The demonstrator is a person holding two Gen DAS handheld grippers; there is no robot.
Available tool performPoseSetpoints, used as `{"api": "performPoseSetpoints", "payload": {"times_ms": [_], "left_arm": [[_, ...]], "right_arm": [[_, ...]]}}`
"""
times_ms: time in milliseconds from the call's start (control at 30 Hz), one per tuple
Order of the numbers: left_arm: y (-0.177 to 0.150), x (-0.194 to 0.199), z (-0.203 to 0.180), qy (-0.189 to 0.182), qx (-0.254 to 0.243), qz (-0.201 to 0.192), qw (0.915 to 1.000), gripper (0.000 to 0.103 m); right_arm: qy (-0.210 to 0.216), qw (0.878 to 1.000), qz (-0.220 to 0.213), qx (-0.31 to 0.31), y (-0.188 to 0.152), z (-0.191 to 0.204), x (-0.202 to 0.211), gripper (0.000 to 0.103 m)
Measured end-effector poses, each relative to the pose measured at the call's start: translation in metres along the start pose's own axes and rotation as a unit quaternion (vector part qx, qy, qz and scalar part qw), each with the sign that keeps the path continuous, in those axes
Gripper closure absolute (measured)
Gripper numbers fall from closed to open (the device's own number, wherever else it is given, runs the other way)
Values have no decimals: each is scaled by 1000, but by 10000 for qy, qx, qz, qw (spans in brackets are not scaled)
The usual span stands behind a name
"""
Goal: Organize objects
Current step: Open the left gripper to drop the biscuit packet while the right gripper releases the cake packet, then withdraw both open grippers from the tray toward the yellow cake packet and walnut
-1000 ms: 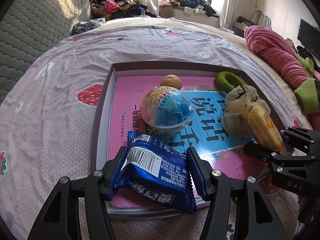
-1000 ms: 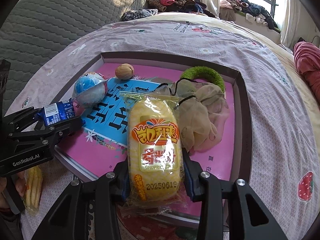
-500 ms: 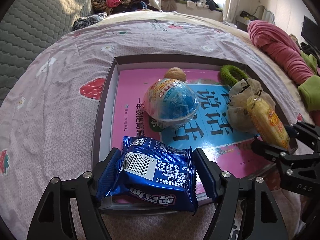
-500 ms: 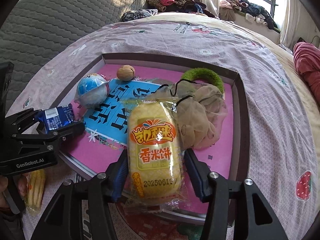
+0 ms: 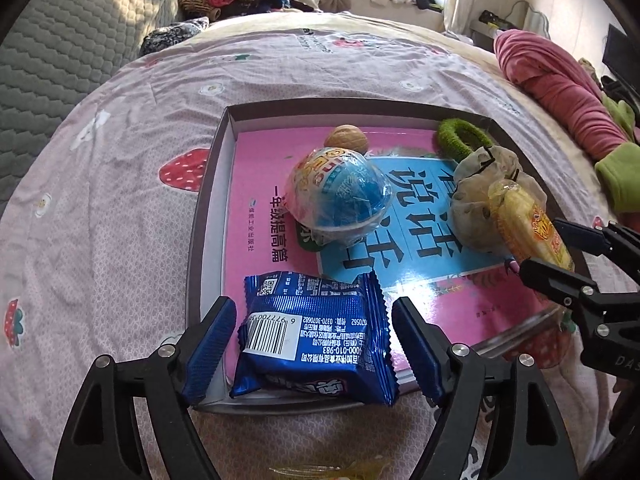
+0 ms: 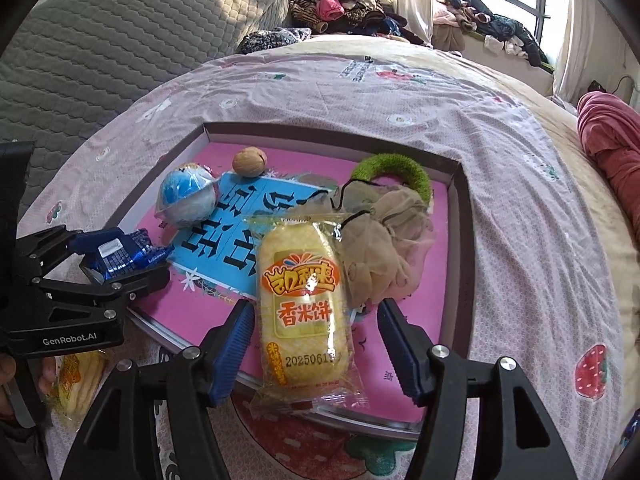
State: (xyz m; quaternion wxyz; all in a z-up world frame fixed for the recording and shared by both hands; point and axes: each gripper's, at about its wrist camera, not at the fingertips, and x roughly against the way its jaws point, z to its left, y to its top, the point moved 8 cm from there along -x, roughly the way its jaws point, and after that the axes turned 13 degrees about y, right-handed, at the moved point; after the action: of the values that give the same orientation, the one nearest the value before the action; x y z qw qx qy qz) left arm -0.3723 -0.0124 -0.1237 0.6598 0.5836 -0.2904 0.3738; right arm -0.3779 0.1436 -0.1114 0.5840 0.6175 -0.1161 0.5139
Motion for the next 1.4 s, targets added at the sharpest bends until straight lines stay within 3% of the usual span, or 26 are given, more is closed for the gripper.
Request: {"api": "performPoseSetpoints", "payload": {"times_ms": [133,533,800,1400], "left_arm": [[2,5,4,164,-14,-91,9998,19],[15,34,16,43,211,-399,9990,19],[19,47,20,127,218,-544,9982,19],[20,109,30,-3,404,-995,9942,19]], "right_arm": [[4,10000,-91,32,3,3,8,37],[8,9985,-542,-69,18,9,31,29],[-46,9935,-1132,-152,34,20,64,6],[-355,9861,-1617,-170,31,38,120,1]]}}
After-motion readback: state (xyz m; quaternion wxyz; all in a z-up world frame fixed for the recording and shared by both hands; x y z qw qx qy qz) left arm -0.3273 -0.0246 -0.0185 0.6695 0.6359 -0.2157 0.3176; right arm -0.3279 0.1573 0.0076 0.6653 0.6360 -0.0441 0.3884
